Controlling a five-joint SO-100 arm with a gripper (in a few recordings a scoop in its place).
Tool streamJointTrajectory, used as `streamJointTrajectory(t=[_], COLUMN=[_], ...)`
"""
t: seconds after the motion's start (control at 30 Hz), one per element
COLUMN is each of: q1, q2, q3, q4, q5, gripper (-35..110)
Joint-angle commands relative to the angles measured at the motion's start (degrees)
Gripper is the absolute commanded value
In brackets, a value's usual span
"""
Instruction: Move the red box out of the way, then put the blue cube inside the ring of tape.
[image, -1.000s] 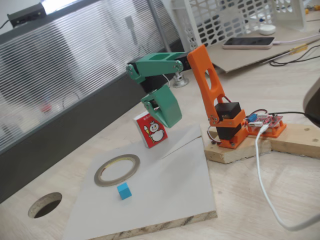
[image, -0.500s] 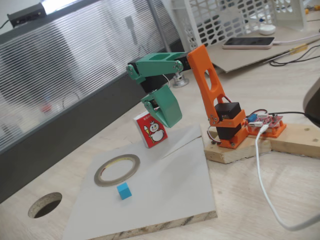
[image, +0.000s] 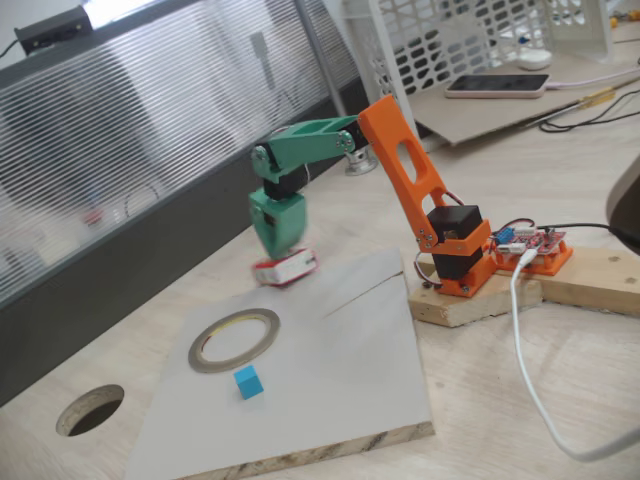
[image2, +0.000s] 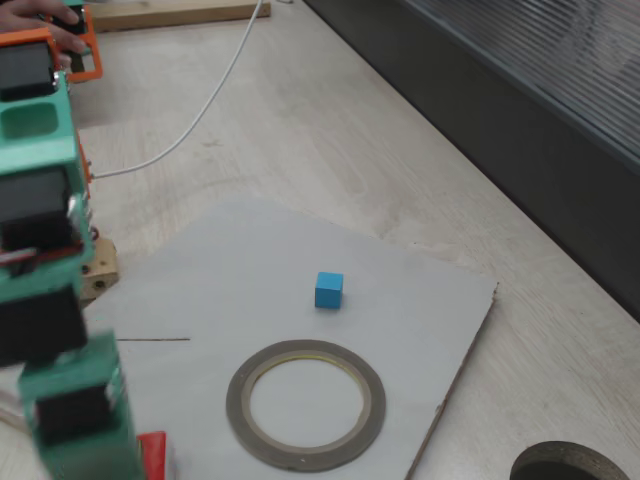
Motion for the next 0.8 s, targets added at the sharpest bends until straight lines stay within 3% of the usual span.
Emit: streamJointTrajectory(t=[0.0,0.5,0.77], q1=[1.8,1.8,1.8], q2=[0.9,1.5,11.7], q3=[-0.9,-0.9,3.1], q4=[-11.5,-11.5,-11.5], q5=[0.5,0.5,0.4], gripper=[0,0,0])
